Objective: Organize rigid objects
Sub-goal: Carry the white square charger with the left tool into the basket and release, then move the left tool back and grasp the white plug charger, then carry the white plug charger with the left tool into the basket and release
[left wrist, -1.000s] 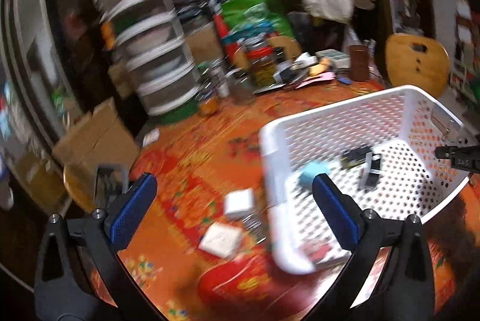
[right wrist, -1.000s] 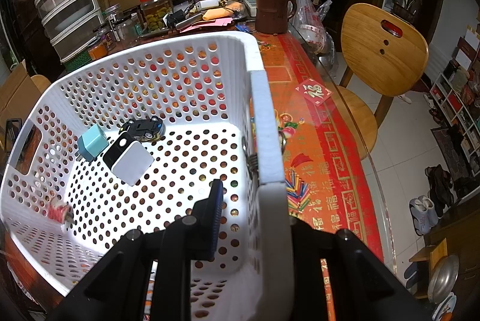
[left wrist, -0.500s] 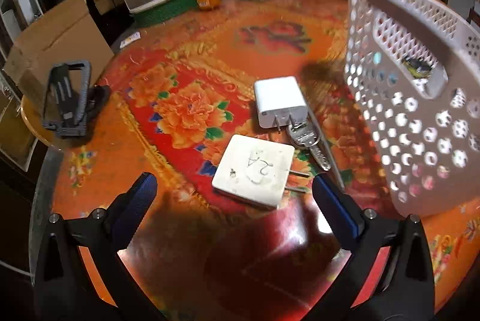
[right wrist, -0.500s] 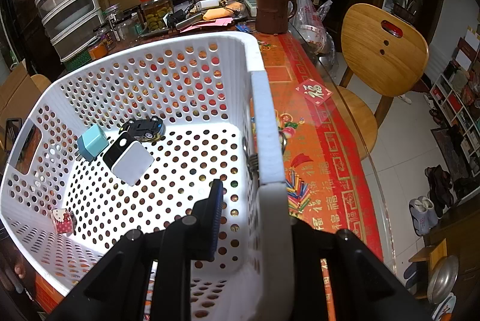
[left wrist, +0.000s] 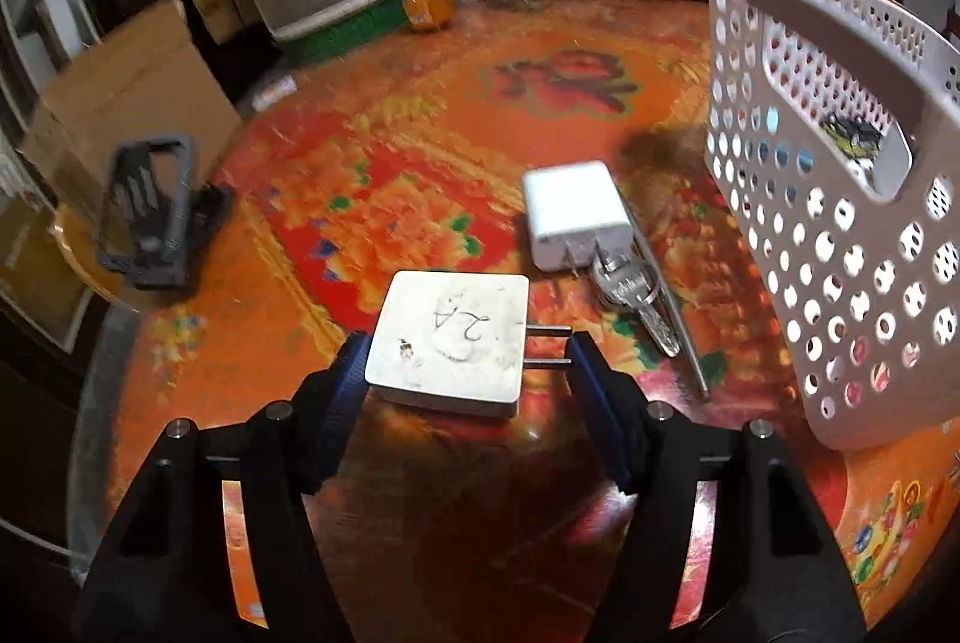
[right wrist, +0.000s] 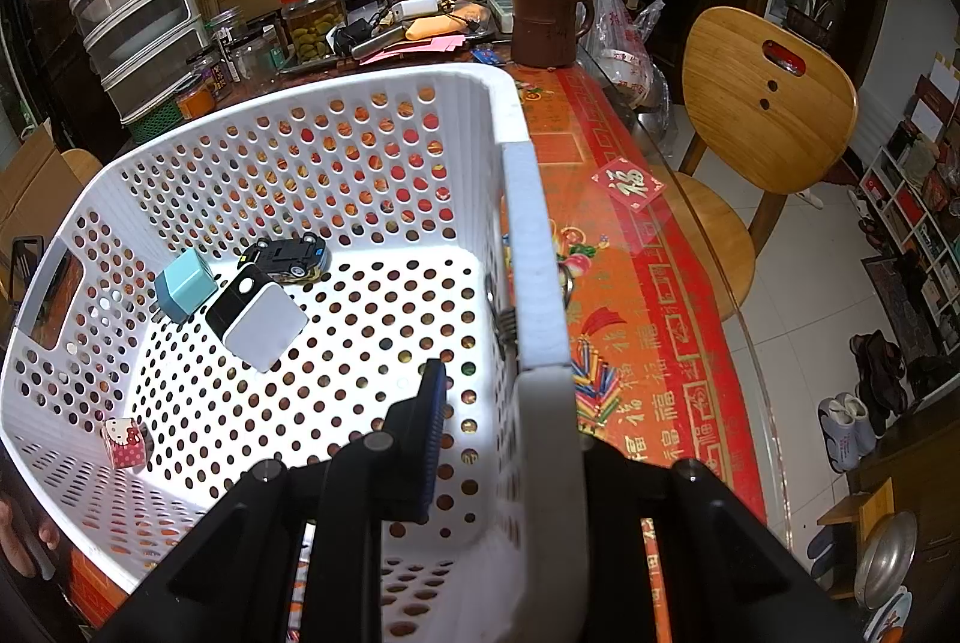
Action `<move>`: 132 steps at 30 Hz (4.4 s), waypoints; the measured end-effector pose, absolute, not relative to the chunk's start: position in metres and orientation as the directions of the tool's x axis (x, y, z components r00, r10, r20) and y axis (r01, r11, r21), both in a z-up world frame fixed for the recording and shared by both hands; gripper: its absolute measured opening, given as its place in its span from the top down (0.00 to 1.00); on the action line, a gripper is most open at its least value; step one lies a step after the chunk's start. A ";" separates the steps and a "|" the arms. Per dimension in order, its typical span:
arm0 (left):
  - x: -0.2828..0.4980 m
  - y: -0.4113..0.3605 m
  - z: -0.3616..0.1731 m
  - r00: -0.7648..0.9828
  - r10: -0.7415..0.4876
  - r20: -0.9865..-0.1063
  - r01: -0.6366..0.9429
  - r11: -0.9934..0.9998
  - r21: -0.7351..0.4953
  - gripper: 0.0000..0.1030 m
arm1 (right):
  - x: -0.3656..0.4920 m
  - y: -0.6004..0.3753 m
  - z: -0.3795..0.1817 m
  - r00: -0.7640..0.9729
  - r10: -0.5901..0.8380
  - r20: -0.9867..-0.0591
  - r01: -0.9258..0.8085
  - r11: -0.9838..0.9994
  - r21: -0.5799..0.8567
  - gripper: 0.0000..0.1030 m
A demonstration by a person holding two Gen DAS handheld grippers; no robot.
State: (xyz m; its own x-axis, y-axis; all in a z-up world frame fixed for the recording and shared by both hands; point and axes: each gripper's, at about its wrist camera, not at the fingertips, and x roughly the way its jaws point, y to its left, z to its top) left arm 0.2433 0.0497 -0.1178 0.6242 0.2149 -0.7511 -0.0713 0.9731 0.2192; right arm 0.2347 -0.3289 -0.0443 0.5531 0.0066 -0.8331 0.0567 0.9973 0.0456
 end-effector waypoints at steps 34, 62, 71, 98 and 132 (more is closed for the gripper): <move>0.194 -0.045 0.064 0.833 0.359 -0.421 -0.187 0.899 0.396 0.38 | 0.236 -0.328 -0.044 0.553 0.006 -0.833 0.057 0.997 0.046 0.80; 0.257 -0.155 -0.033 0.725 0.164 -0.669 0.124 0.924 0.361 0.38 | 0.237 -0.328 -0.043 0.553 0.005 -0.833 0.057 0.997 0.044 0.79; 0.225 -0.122 0.001 0.819 0.096 -0.565 0.085 0.955 0.286 0.00 | 0.236 -0.328 -0.043 0.551 0.005 -0.834 0.055 0.998 0.042 0.79; 0.338 0.068 -0.126 0.529 0.058 -0.846 -0.136 0.991 -0.016 0.08 | 0.239 -0.329 -0.042 0.546 0.004 -0.838 0.042 0.999 0.032 0.79; 0.245 0.075 -0.013 0.700 0.216 -0.681 -0.214 0.973 0.088 0.61 | 0.239 -0.331 -0.042 0.544 0.002 -0.839 0.036 0.999 0.026 0.79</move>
